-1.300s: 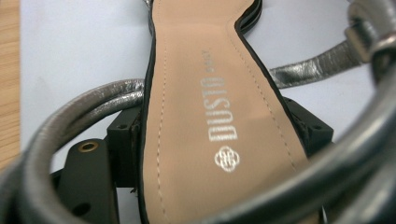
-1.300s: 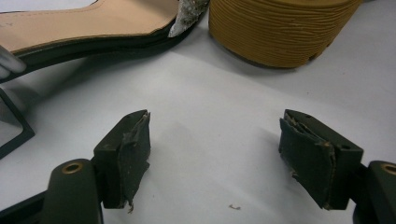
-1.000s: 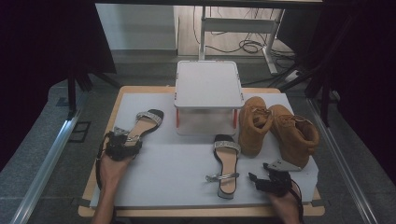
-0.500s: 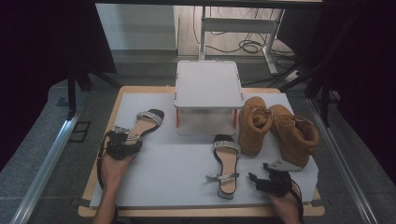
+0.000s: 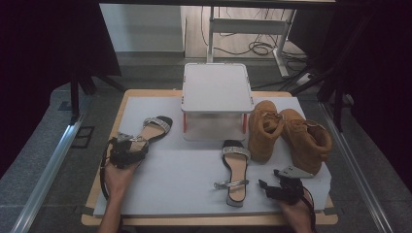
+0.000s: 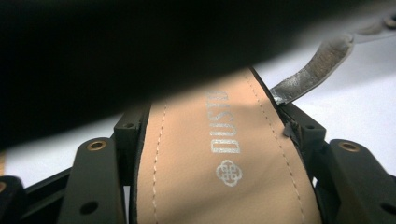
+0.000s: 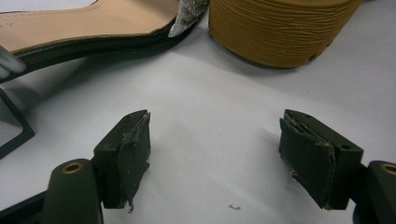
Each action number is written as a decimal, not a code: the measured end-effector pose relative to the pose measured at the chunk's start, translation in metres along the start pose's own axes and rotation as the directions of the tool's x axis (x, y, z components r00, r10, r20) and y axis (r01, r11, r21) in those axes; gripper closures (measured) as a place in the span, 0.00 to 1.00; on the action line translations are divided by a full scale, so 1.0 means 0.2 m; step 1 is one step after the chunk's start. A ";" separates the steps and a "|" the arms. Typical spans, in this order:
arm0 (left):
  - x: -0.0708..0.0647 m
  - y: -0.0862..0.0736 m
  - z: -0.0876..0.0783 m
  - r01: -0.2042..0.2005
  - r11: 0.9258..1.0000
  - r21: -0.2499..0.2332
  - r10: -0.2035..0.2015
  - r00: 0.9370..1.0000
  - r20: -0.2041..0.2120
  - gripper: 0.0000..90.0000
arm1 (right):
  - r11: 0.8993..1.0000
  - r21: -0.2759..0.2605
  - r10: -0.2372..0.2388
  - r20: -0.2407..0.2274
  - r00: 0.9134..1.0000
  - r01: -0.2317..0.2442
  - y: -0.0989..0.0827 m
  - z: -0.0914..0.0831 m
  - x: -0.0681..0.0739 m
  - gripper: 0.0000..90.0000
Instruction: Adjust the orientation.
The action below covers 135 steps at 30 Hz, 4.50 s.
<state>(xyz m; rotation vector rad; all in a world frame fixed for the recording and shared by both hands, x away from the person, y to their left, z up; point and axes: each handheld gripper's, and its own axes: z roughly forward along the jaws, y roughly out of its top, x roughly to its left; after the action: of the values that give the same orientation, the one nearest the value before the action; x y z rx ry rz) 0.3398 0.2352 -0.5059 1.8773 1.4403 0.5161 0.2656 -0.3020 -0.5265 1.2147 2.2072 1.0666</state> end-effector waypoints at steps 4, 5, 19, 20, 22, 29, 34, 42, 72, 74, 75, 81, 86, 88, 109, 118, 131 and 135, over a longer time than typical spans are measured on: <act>-0.01 0.00 -0.03 0.004 1.000 -0.012 -0.004 1.000 0.011 0.43 | 1.000 0.000 0.000 0.000 1.000 0.000 0.00 0.00 0.00 0.28; -0.01 0.00 -0.05 0.003 1.000 -0.015 -0.003 1.000 0.014 0.43 | 1.000 0.000 0.000 0.000 1.000 0.000 0.00 0.00 0.00 0.28; -0.10 -0.06 -0.17 -0.038 0.999 -0.027 0.039 0.997 0.059 0.43 | 1.000 0.000 -0.001 0.001 1.000 0.001 0.00 0.00 0.00 0.28; -0.10 -0.06 -0.18 -0.039 0.999 -0.028 0.041 0.997 0.063 0.43 | 1.000 0.000 -0.001 0.001 1.000 0.001 0.00 0.00 0.00 0.28; -0.11 -0.07 -0.20 -0.043 0.999 -0.031 0.045 0.996 0.072 0.43 | 1.000 0.000 -0.001 0.001 1.000 0.001 0.00 0.00 0.00 0.28; -0.14 -0.08 -0.26 -0.046 0.998 -0.047 0.050 0.995 0.089 0.43 | 1.000 0.000 -0.001 0.001 1.000 0.001 0.00 0.00 0.00 0.28; -0.17 -0.10 -0.31 -0.047 0.997 -0.057 0.053 0.992 0.111 0.43 | 1.000 0.000 -0.001 0.001 1.000 0.001 0.00 0.00 0.00 0.28; -0.23 -0.12 -0.34 -0.063 0.996 -0.059 0.071 0.988 0.138 0.43 | 1.000 0.000 -0.002 0.001 1.000 0.002 0.00 0.00 0.00 0.28; -0.52 0.01 -0.11 -0.110 0.990 -0.093 0.123 0.981 0.147 0.43 | 1.000 0.000 -0.001 0.000 1.000 0.001 0.00 0.00 0.00 0.28; -0.53 0.02 -0.09 -0.101 0.991 -0.093 0.114 0.982 0.151 0.43 | 1.000 0.000 -0.001 0.000 1.000 0.001 0.00 0.00 0.00 0.28; -0.53 0.02 -0.08 -0.092 0.991 -0.096 0.106 0.982 0.154 0.43 | 1.000 0.000 -0.001 0.000 1.000 0.001 0.00 0.00 0.00 0.28; -0.57 0.06 0.00 -0.060 0.994 -0.096 0.075 0.984 0.163 0.43 | 1.000 0.000 -0.001 0.000 1.000 0.001 0.00 0.00 0.00 0.28; -0.60 0.08 0.06 -0.035 0.995 -0.091 0.050 0.985 0.166 0.43 | 1.000 -0.001 -0.001 -0.001 1.000 0.001 0.00 0.00 0.00 0.28; -0.60 0.08 0.08 -0.030 0.995 -0.092 0.045 0.985 0.166 0.43 | 1.000 -0.001 -0.001 -0.001 1.000 0.001 0.00 0.00 0.00 0.28; -0.75 0.24 0.30 -0.019 0.995 -0.094 0.024 0.998 0.056 0.43 | 1.000 -0.003 0.006 -0.005 1.000 -0.006 0.00 0.00 0.00 0.28; -0.78 0.28 0.38 -0.003 0.996 -0.094 0.005 1.000 0.022 0.43 | 1.000 -0.004 0.007 -0.006 1.000 -0.007 0.00 0.00 0.00 0.28; -0.79 0.34 0.49 0.028 0.997 -0.067 -0.030 0.999 -0.041 0.43 | 1.000 -0.004 0.006 -0.006 1.000 -0.006 0.00 0.00 0.00 0.28; -0.79 0.35 0.51 0.038 0.997 -0.070 -0.042 0.998 -0.048 0.43 | 1.000 -0.004 0.006 -0.007 1.000 -0.006 0.00 0.00 0.00 0.28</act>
<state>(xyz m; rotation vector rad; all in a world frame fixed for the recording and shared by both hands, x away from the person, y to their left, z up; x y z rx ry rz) 0.4082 0.0456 -0.5073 1.7891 1.4701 0.5894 0.2653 -0.3028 -0.5267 1.2181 2.2066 1.0791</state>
